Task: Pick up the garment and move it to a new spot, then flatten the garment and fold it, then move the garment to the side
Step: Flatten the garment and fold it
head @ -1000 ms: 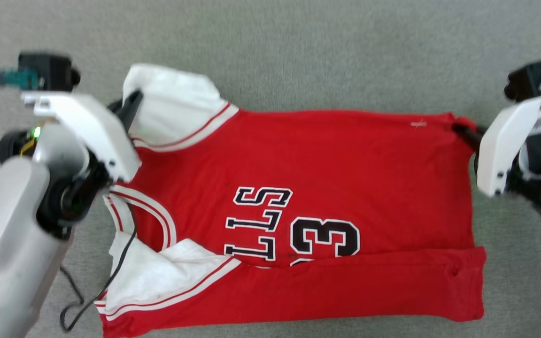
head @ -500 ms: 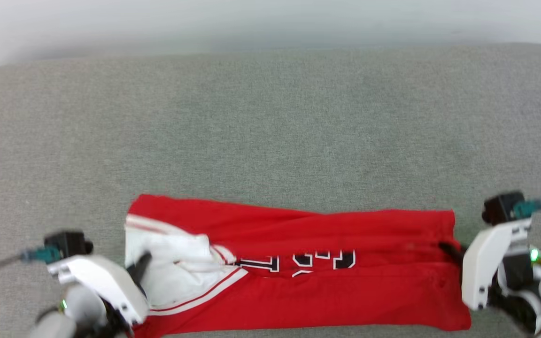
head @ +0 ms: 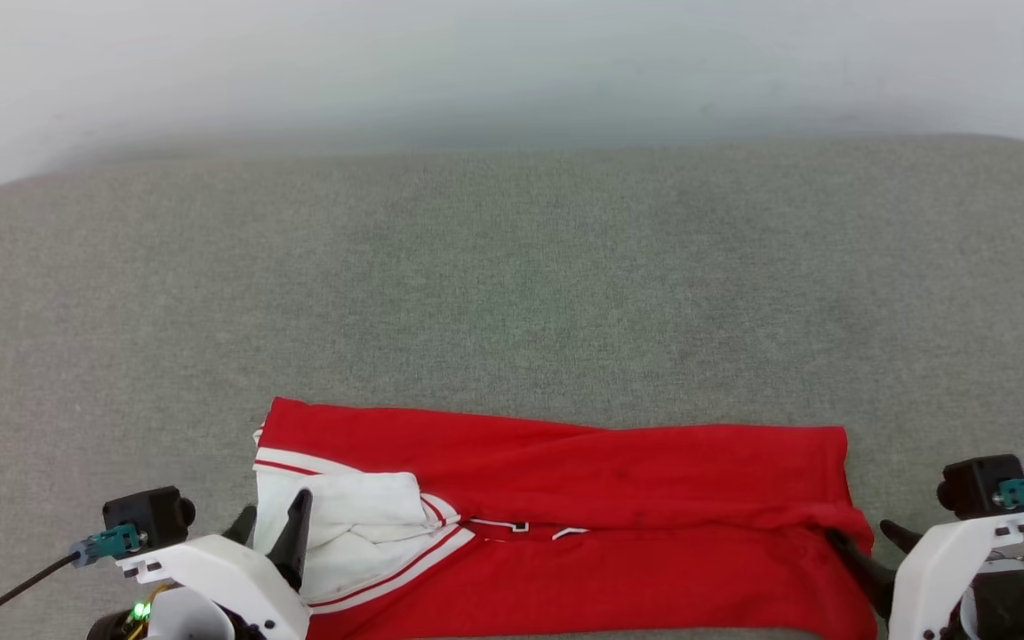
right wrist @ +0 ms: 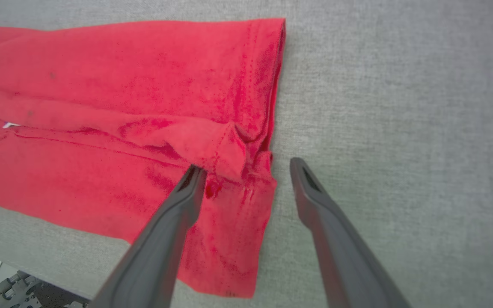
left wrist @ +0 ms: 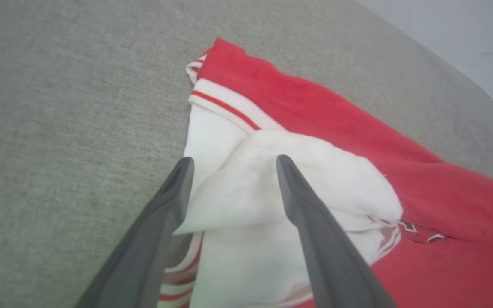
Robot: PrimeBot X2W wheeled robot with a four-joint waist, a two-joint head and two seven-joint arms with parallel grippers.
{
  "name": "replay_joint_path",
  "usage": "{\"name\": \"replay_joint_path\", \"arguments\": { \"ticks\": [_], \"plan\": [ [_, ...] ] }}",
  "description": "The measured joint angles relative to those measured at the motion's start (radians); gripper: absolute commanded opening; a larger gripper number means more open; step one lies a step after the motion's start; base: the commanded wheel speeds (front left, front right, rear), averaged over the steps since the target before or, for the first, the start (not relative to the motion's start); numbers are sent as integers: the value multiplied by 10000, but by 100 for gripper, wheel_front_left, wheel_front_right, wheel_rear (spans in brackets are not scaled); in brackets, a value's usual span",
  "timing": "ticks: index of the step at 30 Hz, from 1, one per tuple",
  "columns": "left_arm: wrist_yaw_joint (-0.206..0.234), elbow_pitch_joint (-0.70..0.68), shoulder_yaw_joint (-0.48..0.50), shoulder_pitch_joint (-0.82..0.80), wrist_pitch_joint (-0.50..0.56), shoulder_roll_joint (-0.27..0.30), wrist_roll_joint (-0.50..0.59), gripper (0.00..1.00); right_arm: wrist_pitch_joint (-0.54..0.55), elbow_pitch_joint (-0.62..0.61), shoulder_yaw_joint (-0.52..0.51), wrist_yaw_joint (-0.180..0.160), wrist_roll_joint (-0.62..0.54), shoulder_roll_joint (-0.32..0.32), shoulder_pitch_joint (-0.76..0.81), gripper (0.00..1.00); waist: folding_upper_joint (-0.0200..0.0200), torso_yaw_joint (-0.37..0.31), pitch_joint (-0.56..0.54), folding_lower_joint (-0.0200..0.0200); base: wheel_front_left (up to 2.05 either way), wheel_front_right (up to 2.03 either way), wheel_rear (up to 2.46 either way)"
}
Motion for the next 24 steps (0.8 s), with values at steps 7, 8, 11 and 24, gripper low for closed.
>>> {"name": "replay_joint_path", "arguments": {
  "ticks": [7,8,11,24],
  "plan": [
    [230,-890,31,-99,-1599,-29,1110,100,890,-1396,-890,-2,343,-336,369,100,0,-51,-538,0,0,0,0],
    [299,-1009,17,-137,-1806,-23,1323,100,1068,-1484,-1011,-2,366,-391,370,100,0,-27,-562,0,0,0,0],
    [464,-1384,-48,-320,-2293,-8,1950,100,1532,-1724,-1281,-2,374,-422,344,100,0,79,-534,0,0,0,0],
    [740,-2830,-359,-1337,-2823,-458,4033,100,2894,-1166,-1605,-2,-67,119,-104,100,0,1034,520,1,0,0,0]
  ]
}}
